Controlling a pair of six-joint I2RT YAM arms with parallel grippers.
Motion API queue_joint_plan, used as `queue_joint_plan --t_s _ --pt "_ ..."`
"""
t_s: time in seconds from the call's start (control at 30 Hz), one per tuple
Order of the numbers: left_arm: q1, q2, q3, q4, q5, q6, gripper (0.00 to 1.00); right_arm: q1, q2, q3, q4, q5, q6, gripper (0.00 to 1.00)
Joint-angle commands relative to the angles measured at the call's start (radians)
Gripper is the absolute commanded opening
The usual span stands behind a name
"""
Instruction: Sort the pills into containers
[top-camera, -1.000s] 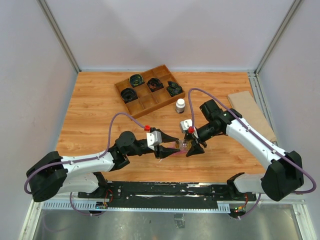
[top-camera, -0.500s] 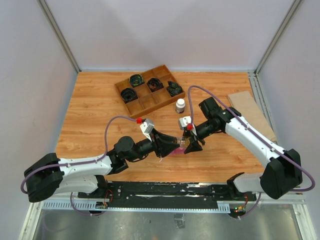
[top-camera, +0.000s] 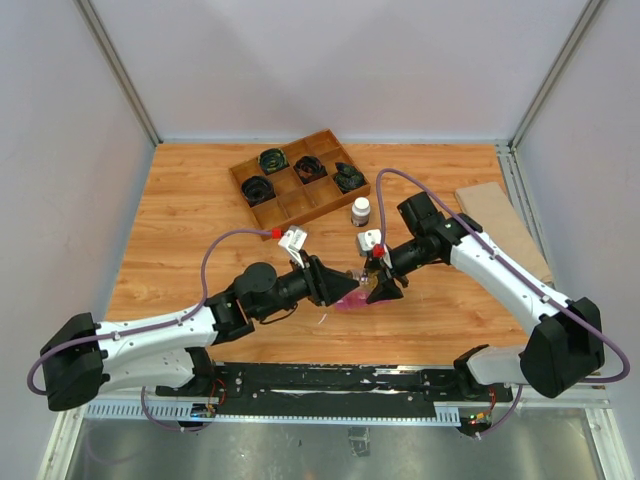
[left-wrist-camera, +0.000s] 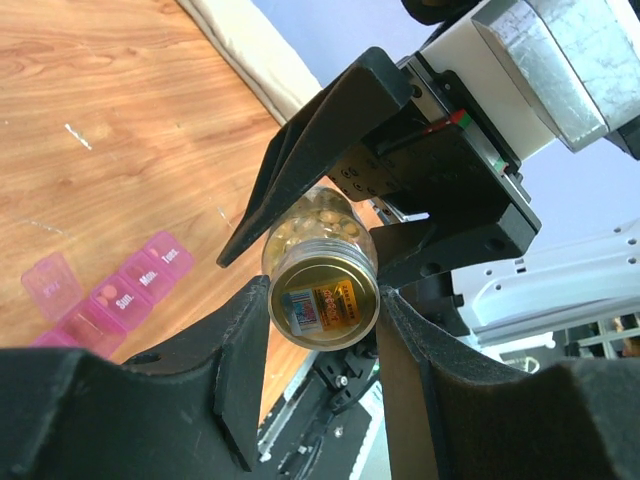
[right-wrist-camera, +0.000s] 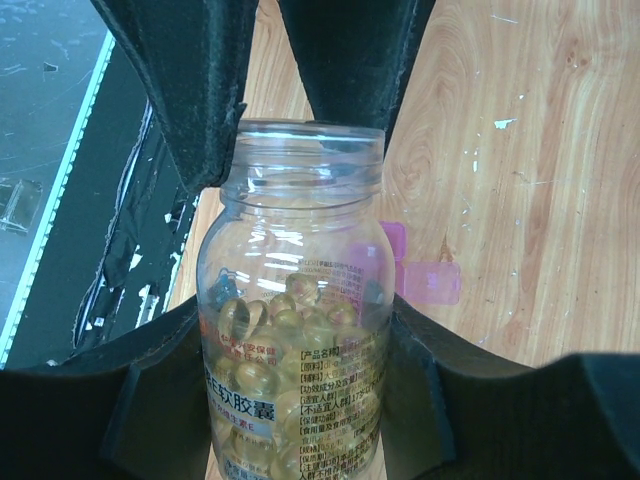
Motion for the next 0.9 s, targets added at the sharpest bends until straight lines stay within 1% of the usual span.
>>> queue_joint_plan --t_s 0.0,0.2,0.37,0.53,0.87 --pt "0.007 -0.043 0.073 -0.028 -0.093 -0.072 0.02 -0.007 0.006 0.014 -0.060 0.030 -0.004 0.01" --pt "0.025 -0.010 0.111 -0.127 -0.072 -0.185 0.04 -0.007 0.005 0.011 -0.061 0.031 -0.005 0.00" --pt "0.037 0.000 0.130 -0.168 -0.077 -0.265 0.08 -0.007 0.003 0.009 -0.062 0.031 -0.004 0.01" --pt "0.036 -0.009 0.143 -0.181 -0.087 -0.264 0.08 -0.007 0.000 0.010 -0.062 0.031 -0.004 0.01" --pt "0.037 -0.039 0.149 -0.268 -0.156 -0.184 0.08 -0.007 -0.001 0.011 -0.062 0.027 -0.003 0.00"
